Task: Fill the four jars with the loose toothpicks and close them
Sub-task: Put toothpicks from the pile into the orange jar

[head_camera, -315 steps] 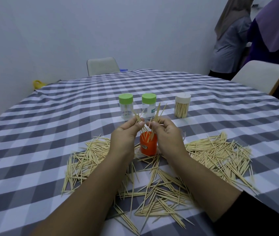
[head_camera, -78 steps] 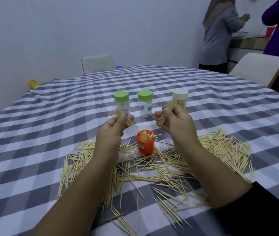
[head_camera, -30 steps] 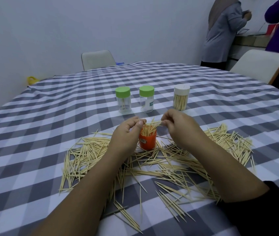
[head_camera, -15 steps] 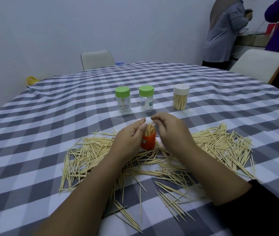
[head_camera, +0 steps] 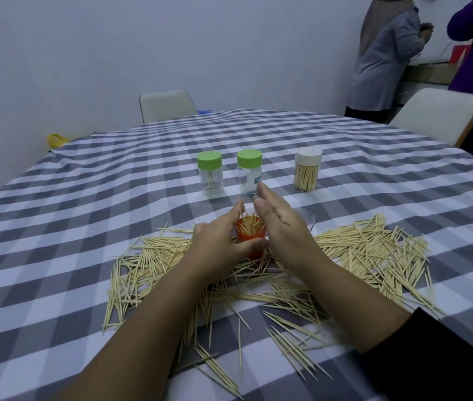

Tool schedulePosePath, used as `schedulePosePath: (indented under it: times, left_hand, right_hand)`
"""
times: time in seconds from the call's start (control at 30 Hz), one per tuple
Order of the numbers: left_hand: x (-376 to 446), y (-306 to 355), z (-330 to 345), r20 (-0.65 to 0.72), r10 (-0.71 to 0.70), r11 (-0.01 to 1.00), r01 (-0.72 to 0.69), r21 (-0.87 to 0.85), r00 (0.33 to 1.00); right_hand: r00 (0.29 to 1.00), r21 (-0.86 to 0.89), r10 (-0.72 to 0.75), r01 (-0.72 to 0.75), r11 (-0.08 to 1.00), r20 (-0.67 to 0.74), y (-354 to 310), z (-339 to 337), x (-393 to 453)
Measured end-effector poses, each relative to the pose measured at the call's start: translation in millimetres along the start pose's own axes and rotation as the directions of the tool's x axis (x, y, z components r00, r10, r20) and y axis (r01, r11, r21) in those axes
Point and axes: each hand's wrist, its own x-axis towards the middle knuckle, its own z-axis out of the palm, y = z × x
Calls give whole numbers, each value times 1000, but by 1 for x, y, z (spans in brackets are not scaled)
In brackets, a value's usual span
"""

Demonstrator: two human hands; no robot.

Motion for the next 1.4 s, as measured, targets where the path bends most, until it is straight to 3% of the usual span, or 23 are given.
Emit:
schedulePosePath:
  times: [0.2, 0.33, 0.57, 0.73, 0.9, 1.07, 1.23, 1.4]
  left_hand:
    - [-3, 3, 1, -5, 28, 996, -27, 80, 1000]
    - [-3, 2, -4, 55, 26, 993, -32, 116, 998]
    - [-11, 4, -23, 120, -120, 978, 139, -158, 985]
    - [-26, 4, -33, 131, -135, 983, 149, -108, 982]
    - [-41, 0, -38, 110, -70, 995, 62, 73, 991]
    - [-53, 4, -27, 308, 43, 968, -116, 224, 951]
    - [-48, 15, -7, 373, 130, 865, -290, 410, 918]
    - [-40, 11, 6, 372, 186, 671, -394, 628, 909]
  right_hand:
    - [992, -106, -68, 79, 991, 103, 5, -1, -2]
    - [998, -33, -19, 21, 999, 67, 1, -9, -2]
    - [992, -309, 128, -121, 943, 1, -21, -51, 1]
    - [952, -619, 282, -152, 771, 117, -33, -71, -13]
    - [858, -841, 440, -17, 541, 266, -37, -70, -29]
    - [827, -928, 508, 45, 370, 243, -32, -68, -38]
    - [866, -956, 440, 128, 264, 237, -16, -60, -38]
    - [936, -966, 248, 225, 130, 252, -1, -51, -38]
